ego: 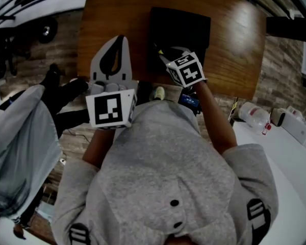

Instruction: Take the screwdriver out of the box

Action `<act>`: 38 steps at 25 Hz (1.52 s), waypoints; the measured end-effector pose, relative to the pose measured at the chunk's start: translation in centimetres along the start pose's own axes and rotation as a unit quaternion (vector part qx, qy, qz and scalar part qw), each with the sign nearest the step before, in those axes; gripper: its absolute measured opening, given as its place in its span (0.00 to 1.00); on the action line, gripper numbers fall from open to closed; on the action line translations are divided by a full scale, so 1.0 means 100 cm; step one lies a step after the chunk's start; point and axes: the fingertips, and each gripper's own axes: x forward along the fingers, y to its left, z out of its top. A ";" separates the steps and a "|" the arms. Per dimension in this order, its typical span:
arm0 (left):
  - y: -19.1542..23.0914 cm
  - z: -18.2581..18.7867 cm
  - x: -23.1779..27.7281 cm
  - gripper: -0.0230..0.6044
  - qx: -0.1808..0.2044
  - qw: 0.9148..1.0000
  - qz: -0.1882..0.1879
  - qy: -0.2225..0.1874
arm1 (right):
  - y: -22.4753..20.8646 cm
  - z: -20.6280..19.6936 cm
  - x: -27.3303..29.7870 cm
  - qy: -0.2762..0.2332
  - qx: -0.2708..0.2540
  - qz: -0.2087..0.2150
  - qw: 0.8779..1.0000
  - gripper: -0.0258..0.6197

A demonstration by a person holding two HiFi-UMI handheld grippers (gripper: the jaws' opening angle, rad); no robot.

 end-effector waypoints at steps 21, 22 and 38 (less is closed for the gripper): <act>0.033 -0.008 0.013 0.06 -0.008 1.000 0.015 0.019 | -0.006 -0.025 0.058 0.115 -0.005 -0.020 0.993 0.27; 0.034 -0.007 0.013 0.06 -0.007 1.000 0.015 0.018 | -0.007 -0.027 0.058 0.122 -0.004 -0.021 0.992 0.27; 0.032 -0.006 0.005 0.06 -0.004 1.000 0.015 0.005 | -0.012 -0.033 0.063 0.166 -0.047 -0.073 0.982 0.19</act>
